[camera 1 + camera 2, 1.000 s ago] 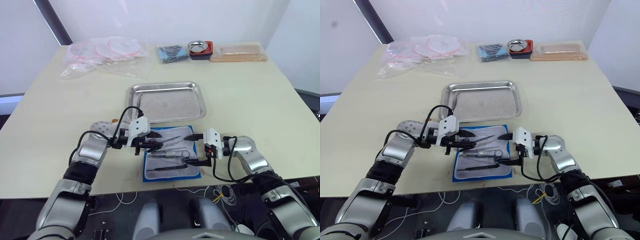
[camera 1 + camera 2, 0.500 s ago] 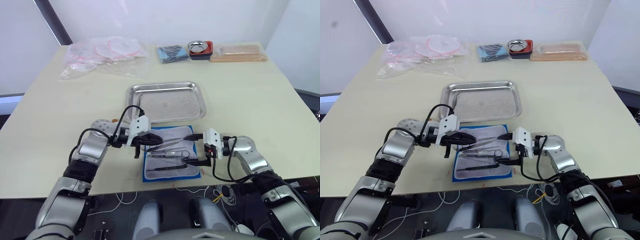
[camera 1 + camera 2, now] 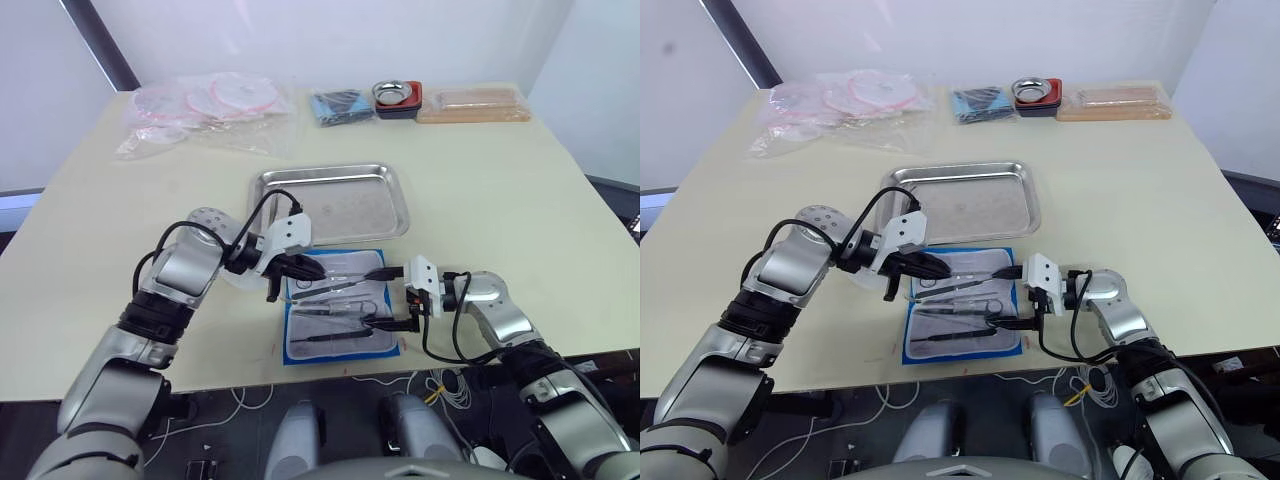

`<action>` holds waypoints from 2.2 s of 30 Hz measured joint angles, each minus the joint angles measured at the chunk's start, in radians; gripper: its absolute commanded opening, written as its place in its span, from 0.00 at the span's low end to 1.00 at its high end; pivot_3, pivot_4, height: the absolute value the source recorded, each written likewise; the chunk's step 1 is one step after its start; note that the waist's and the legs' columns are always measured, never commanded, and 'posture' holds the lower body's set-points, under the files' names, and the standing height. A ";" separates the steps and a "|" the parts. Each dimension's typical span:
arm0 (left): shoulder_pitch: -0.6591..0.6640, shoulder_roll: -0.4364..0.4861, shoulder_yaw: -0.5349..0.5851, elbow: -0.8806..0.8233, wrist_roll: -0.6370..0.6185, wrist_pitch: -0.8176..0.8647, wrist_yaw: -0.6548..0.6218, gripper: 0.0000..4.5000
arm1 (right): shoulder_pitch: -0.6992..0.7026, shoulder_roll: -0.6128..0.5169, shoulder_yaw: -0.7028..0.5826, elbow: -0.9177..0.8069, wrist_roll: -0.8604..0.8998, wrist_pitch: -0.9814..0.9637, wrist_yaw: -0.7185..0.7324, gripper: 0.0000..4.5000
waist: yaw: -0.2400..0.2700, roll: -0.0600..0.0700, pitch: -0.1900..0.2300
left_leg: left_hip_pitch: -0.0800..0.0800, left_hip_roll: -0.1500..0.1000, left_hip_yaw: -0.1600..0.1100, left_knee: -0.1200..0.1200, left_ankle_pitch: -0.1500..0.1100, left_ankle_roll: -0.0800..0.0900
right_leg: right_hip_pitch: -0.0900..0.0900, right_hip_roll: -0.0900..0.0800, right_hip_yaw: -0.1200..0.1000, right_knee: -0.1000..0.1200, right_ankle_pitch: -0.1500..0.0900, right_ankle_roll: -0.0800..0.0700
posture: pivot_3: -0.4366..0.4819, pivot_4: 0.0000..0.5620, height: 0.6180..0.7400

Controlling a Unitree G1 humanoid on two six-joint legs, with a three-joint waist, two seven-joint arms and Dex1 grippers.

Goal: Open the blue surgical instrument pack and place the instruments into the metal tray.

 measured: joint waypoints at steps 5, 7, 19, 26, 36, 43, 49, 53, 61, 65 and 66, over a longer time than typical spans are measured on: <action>-0.016 0.030 -0.017 -0.045 0.002 0.070 -0.005 0.00 | 0.000 0.003 0.000 0.000 -0.004 0.000 -0.001 1.00 | -0.003 0.000 0.000 | 0.000 0.000 0.000 0.000 0.000 0.000 | 0.000 0.000 0.000 0.000 0.000 0.000 | 0.48 0.27 1.00; -0.016 0.036 -0.021 -0.052 0.001 0.082 -0.005 0.00 | 0.000 0.004 0.000 0.000 -0.004 0.000 -0.001 1.00 | -0.004 0.000 0.000 | 0.000 0.000 0.000 0.000 0.000 0.000 | 0.000 0.000 0.000 0.000 0.000 0.000 | 0.48 0.27 1.00; -0.017 0.089 -0.039 -0.109 0.000 0.156 -0.004 0.00 | -0.001 0.008 0.000 0.003 -0.008 0.000 -0.001 1.00 | -0.007 0.000 0.000 | 0.000 0.000 0.000 0.000 0.000 0.000 | 0.000 0.000 0.000 0.000 0.000 0.000 | 0.48 0.27 1.00; -0.018 0.100 -0.039 -0.112 -0.005 0.181 -0.005 0.00 | -0.001 0.011 0.000 0.004 -0.009 0.000 -0.001 1.00 | -0.008 0.000 0.000 | 0.000 0.000 -0.001 0.000 0.000 0.000 | 0.000 0.000 0.000 0.000 0.000 0.000 | 0.48 0.27 1.00; -0.022 0.164 -0.039 -0.120 -0.006 0.185 -0.043 0.00 | -0.003 0.014 -0.001 0.012 -0.009 -0.008 -0.002 1.00 | -0.008 0.000 0.000 | 0.000 0.000 -0.001 0.000 0.000 0.000 | 0.000 0.000 0.000 0.000 0.000 0.000 | 0.48 0.27 1.00; -0.016 0.213 -0.036 -0.127 -0.024 0.184 -0.061 0.00 | -0.003 0.015 -0.001 0.014 -0.009 -0.010 -0.002 1.00 | -0.009 0.000 0.000 | 0.001 0.001 -0.001 0.000 0.000 0.000 | 0.000 0.001 0.000 0.000 0.000 0.000 | 0.48 0.27 1.00; -0.001 0.278 0.001 -0.147 -0.044 0.184 -0.069 0.00 | -0.009 0.024 -0.001 0.027 -0.010 -0.022 -0.001 1.00 | -0.012 -0.001 0.000 | 0.001 0.002 0.000 0.000 0.000 0.000 | 0.000 0.002 0.000 0.000 0.000 0.000 | 0.48 0.27 1.00; 0.014 0.331 0.050 -0.189 -0.071 0.202 -0.071 0.00 | -0.021 0.028 0.000 0.045 -0.012 -0.025 0.003 1.00 | -0.011 -0.001 0.000 | 0.001 0.002 -0.001 0.000 0.000 0.000 | 0.000 0.002 0.000 0.001 0.000 0.000 | 0.48 0.27 1.00; 0.002 0.263 0.142 -0.188 -0.106 0.242 0.043 0.00 | -0.031 0.032 -0.001 0.066 -0.013 -0.038 0.010 1.00 | -0.009 -0.002 0.000 | 0.003 0.002 -0.002 0.000 0.000 0.000 | 0.000 0.003 0.001 0.001 0.000 0.000 | 0.48 0.27 1.00; -0.020 0.197 0.175 -0.185 -0.121 0.287 0.143 0.00 | -0.031 0.036 0.001 0.066 -0.013 -0.041 0.014 1.00 | -0.012 -0.002 0.000 | 0.003 0.002 -0.001 0.000 0.000 0.000 | 0.000 0.004 0.002 0.001 0.000 0.000 | 0.48 0.27 1.00; -0.022 0.147 0.205 -0.183 -0.122 0.329 0.225 0.00 | -0.030 0.034 0.000 0.066 -0.013 -0.041 0.018 1.00 | -0.010 -0.002 0.000 | 0.002 0.002 -0.002 0.000 0.000 0.000 | 0.000 0.004 0.001 0.001 0.000 0.000 | 0.48 0.27 1.00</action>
